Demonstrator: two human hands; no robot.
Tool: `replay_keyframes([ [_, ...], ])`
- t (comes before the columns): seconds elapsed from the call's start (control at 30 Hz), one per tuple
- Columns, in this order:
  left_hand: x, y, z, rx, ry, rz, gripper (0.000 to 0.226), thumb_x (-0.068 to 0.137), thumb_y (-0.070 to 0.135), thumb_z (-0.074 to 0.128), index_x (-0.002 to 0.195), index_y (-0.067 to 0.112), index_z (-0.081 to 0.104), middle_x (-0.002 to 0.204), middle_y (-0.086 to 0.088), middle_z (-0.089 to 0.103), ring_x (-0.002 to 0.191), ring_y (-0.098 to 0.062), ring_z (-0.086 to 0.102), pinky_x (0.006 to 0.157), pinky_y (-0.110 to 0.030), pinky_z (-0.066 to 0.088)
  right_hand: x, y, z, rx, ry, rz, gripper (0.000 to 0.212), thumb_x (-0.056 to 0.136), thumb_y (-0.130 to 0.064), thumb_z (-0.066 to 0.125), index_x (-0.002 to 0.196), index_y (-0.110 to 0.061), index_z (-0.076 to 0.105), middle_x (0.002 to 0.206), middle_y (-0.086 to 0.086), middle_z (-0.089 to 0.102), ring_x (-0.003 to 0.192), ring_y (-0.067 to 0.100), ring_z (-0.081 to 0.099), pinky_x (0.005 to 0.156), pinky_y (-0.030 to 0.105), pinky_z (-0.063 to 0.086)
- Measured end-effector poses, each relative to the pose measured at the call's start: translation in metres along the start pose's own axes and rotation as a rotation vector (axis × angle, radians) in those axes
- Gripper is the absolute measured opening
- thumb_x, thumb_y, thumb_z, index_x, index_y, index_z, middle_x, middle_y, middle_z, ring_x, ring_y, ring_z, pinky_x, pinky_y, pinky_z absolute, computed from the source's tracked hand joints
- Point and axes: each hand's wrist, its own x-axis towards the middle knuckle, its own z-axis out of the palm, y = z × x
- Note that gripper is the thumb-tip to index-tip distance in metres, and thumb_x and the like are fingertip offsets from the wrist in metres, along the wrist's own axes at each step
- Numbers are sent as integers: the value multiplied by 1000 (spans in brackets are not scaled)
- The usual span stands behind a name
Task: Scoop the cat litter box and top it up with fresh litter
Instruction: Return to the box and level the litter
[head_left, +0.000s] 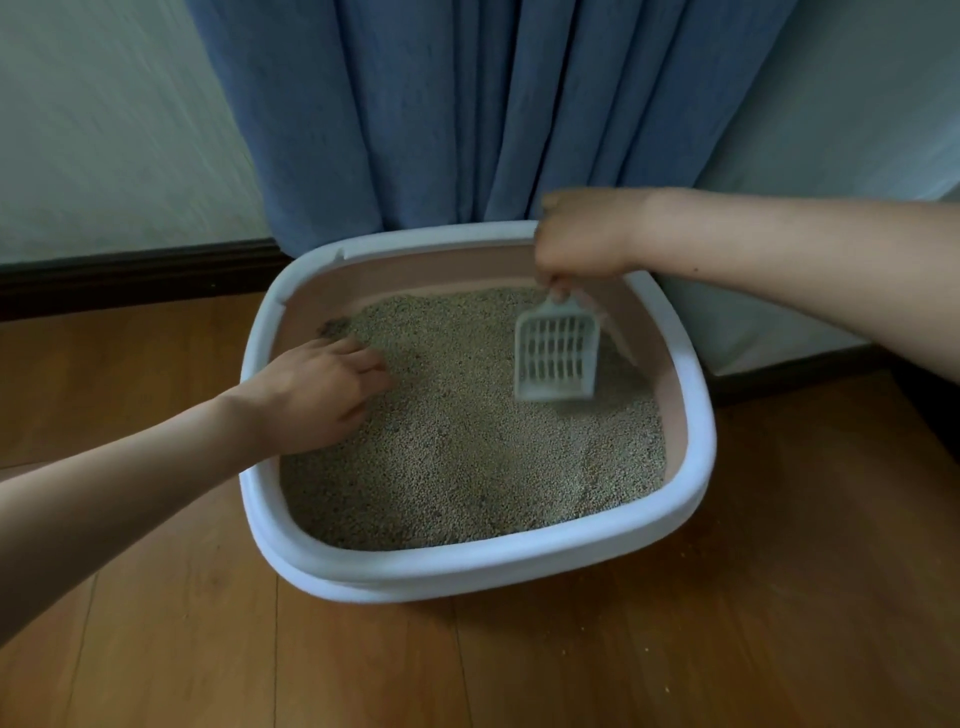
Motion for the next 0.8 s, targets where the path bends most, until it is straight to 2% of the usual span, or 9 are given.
replay_keyframes([
  [0.03, 0, 0, 1, -4, -7, -2, 53, 82, 38, 32, 118, 20, 66, 109, -2, 66, 99, -25, 62, 79, -43, 55, -2, -7, 3, 63, -65, -71, 30, 92, -46, 55, 82, -21, 67, 79, -7, 65, 80, 17, 52, 81, 31, 41],
  [0.1, 1, 1, 1, -9, -3, 2, 54, 81, 38, 29, 116, 19, 67, 108, -3, 66, 98, -26, 63, 78, -43, 56, 0, -26, 16, 68, -175, -168, 26, 90, -44, 58, 81, -21, 67, 77, -6, 66, 81, 16, 61, 94, 35, 40],
  [0.2, 0, 1, 1, -16, 12, 16, 49, 81, 36, 33, 110, 18, 68, 106, -3, 67, 95, -27, 65, 76, -42, 57, 5, -39, 33, -22, -204, -207, 29, 87, -40, 64, 66, -21, 57, 70, -5, 61, 74, 17, 58, 93, 43, 45],
  [0.3, -2, 1, 2, -26, 7, 11, 48, 82, 36, 33, 110, 19, 68, 108, -2, 67, 95, -26, 65, 76, -43, 57, 11, -29, 31, -127, -136, -107, 15, 88, -32, 65, 79, -21, 64, 79, -6, 66, 77, 17, 54, 96, 34, 38],
  [0.37, -3, 0, 1, -31, -16, 1, 49, 83, 36, 32, 111, 19, 68, 109, -3, 67, 97, -27, 64, 77, -45, 57, 17, -18, 23, -270, -74, -15, 6, 89, -23, 65, 83, -22, 65, 85, -4, 68, 81, 17, 58, 82, 29, 28],
  [0.5, -3, 0, -2, -25, -43, -6, 49, 83, 37, 32, 110, 19, 69, 108, -3, 67, 97, -27, 64, 78, -45, 56, 29, -7, 11, -437, 7, 145, 16, 85, -13, 65, 76, -25, 63, 75, -7, 64, 71, 14, 52, 80, 27, 31],
  [0.6, -4, -1, -3, -38, -49, -7, 50, 82, 37, 32, 112, 20, 69, 109, -2, 67, 98, -25, 64, 79, -44, 56, 28, -4, -2, -434, 91, 188, 20, 84, -15, 64, 68, -25, 59, 65, -10, 57, 66, 13, 47, 80, 25, 34],
  [0.67, -5, -2, -5, -46, -64, -16, 52, 83, 38, 30, 113, 20, 68, 112, -2, 66, 99, -26, 63, 81, -45, 55, 28, -5, -11, -396, 138, 186, 29, 87, -16, 62, 61, -22, 49, 59, -7, 46, 65, 14, 45, 77, 26, 28],
  [0.8, -8, -3, -5, -45, -95, -51, 55, 84, 39, 27, 118, 19, 66, 116, -4, 65, 102, -27, 62, 83, -46, 54, 37, -28, -20, -12, 139, 36, 26, 86, -43, 63, 72, -21, 60, 68, -8, 53, 61, 10, 34, 82, 29, 35],
])
